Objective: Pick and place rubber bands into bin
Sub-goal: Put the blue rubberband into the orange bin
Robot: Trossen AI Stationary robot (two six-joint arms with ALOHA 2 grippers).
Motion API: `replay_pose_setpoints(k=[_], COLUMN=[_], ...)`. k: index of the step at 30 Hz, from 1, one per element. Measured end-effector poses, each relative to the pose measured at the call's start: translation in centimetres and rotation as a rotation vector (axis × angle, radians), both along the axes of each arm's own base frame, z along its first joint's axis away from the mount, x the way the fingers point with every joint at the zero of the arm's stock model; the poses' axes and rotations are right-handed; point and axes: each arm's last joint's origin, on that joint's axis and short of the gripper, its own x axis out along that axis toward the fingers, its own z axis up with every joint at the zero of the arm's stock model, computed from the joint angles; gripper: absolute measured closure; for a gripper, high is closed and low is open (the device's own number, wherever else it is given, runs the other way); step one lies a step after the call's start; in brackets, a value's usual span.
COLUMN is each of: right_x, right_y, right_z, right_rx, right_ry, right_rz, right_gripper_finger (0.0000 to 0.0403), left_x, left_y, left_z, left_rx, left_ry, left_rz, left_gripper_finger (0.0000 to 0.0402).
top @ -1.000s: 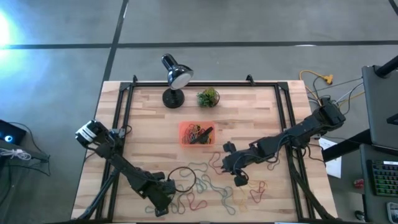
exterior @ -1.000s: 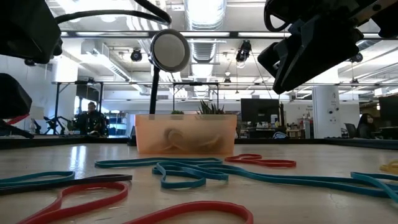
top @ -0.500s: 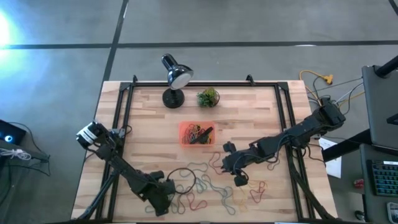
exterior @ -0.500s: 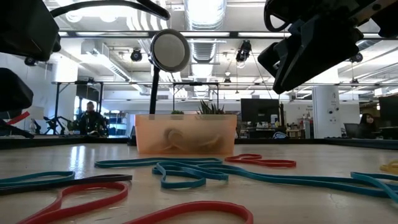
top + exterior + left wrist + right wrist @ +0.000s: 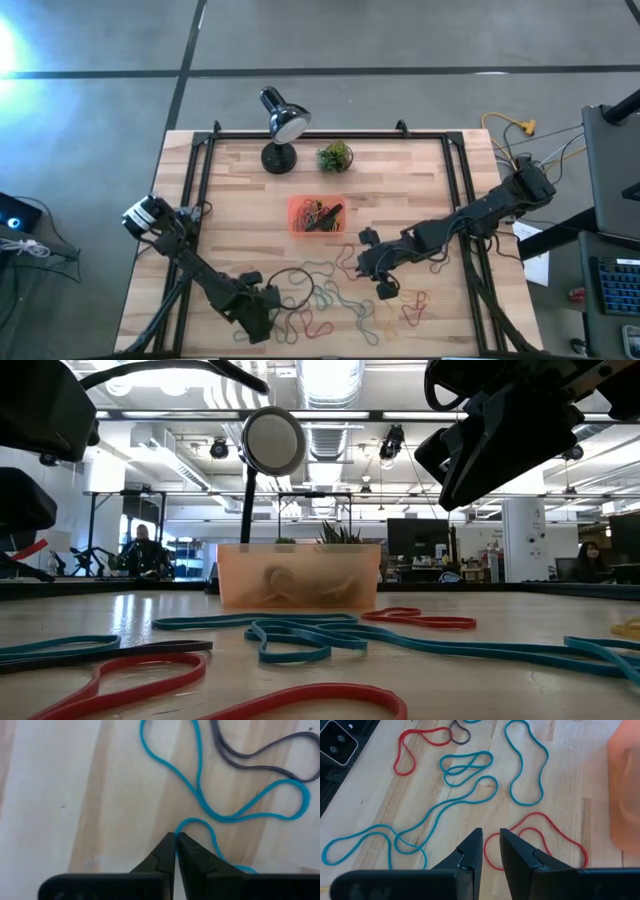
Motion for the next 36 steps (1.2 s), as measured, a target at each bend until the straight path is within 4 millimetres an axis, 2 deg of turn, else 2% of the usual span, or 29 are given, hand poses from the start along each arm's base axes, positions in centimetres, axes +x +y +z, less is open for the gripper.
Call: replay_pose_setpoints(k=[9,15,24,36], right_x=[0.0,0.0,0.0,0.0], right_y=[0.0,0.0,0.0,0.0], right_z=[0.0,0.0,0.0,0.0], right_rx=[0.000,0.000,0.006,0.003], right_ry=[0.000,0.000,0.003,0.006], right_rz=[0.000,0.000,-0.007,-0.005], right_gripper_finger=[0.0344,0.0344,0.0344,0.0344], left_x=[-0.3,-0.5,-0.2,0.3], left_y=[0.6,1.5,2.1,2.8], left_z=[0.9,2.5,6.3,10.0], left_rx=[0.116,0.339,0.584,0.815], left_ry=[-0.005,-0.028,-0.118,-0.238], left_rz=[0.018,0.050,0.141,0.109], left_gripper_finger=[0.0401,0.0401,0.0401,0.0401])
